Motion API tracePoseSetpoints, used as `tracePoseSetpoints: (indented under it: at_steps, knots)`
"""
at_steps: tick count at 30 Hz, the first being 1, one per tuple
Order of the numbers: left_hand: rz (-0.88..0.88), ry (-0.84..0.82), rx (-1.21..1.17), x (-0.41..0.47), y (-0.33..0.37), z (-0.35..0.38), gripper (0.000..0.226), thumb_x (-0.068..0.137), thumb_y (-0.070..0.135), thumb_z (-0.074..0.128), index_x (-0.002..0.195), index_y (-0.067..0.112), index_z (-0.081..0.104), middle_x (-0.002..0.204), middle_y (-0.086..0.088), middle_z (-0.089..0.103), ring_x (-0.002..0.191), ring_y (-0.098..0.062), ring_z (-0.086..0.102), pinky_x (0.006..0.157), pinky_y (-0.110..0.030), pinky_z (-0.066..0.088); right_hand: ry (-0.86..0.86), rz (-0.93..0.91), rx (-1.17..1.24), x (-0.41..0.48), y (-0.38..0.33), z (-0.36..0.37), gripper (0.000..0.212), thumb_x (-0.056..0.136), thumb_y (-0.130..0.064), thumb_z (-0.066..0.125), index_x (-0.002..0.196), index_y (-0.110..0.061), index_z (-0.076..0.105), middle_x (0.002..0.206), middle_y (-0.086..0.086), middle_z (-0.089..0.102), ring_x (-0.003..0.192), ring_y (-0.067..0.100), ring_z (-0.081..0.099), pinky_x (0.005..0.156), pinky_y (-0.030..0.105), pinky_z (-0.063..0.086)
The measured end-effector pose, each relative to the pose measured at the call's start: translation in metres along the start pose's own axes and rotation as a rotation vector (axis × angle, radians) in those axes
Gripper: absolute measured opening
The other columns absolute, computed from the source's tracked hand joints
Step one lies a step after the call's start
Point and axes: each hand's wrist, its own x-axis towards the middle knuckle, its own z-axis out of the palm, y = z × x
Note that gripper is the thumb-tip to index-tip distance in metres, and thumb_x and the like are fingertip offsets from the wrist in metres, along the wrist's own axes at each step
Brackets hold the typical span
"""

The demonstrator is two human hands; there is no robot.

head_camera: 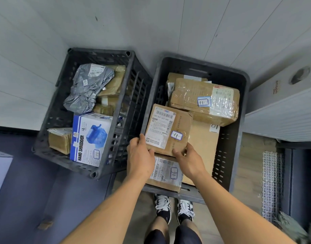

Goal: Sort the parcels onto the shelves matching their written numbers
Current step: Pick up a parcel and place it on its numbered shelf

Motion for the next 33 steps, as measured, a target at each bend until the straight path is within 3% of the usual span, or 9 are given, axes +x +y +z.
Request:
tracePoseSetpoints:
  at_steps: [6,11,17,23,26,33]
  knots:
    - [0.024,0.059,-0.108,-0.004,-0.002,0.005,0.052,0.095,0.018,0.061,0.145,0.018,0.047,0.149,-0.003,0.038,0.139,-0.022,0.037,0.114,-0.038,0.037,-0.012,-0.018,0.059,0.000,0.003,0.000,0.041,0.103,-0.032,0.053,0.139,-0.017,0.046,0.110,-0.006,0.056,0.100,0.016,0.051,0.083,0.026,0.037]
    - [0.017,0.121,-0.141,-0.007,0.006,-0.004,0.038,0.094,0.013,0.060,0.132,0.014,0.058,0.143,-0.001,0.044,0.135,-0.020,0.038,0.108,-0.029,0.035,-0.036,-0.002,0.121,-0.003,0.005,-0.004,0.046,0.102,-0.031,0.053,0.145,-0.019,0.044,0.134,0.000,0.060,0.121,0.023,0.056,0.091,0.029,0.040]
    - [-0.005,0.106,-0.279,-0.024,0.019,-0.019,0.034,0.094,0.008,0.060,0.126,0.020,0.058,0.125,0.003,0.064,0.117,-0.016,0.056,0.089,-0.022,0.042,-0.047,-0.042,0.149,-0.021,0.001,-0.024,0.042,0.100,-0.029,0.058,0.141,-0.022,0.048,0.125,-0.006,0.061,0.116,0.019,0.057,0.095,0.031,0.043]
    - [0.007,0.194,-0.385,-0.057,0.044,-0.049,0.032,0.091,0.004,0.063,0.118,0.022,0.059,0.115,0.007,0.065,0.106,-0.011,0.060,0.086,-0.022,0.044,-0.050,-0.097,0.202,-0.062,-0.014,-0.050,0.033,0.100,-0.029,0.060,0.132,-0.024,0.053,0.122,-0.006,0.064,0.113,0.017,0.059,0.094,0.029,0.043]
    - [0.012,0.220,-0.427,-0.082,0.056,-0.067,0.028,0.092,0.005,0.062,0.114,0.023,0.058,0.112,0.008,0.065,0.103,-0.010,0.060,0.084,-0.022,0.044,-0.035,-0.125,0.169,-0.089,-0.023,-0.064,0.031,0.098,-0.030,0.061,0.127,-0.019,0.056,0.115,-0.006,0.066,0.109,0.017,0.062,0.096,0.035,0.048]
    - [0.050,0.296,-0.525,-0.147,0.080,-0.117,0.030,0.091,0.006,0.067,0.108,0.027,0.056,0.104,0.012,0.064,0.098,-0.008,0.061,0.082,-0.021,0.044,-0.034,-0.236,0.142,-0.168,-0.054,-0.105,0.030,0.097,-0.029,0.064,0.125,-0.019,0.058,0.114,-0.008,0.067,0.105,0.014,0.063,0.088,0.029,0.048]
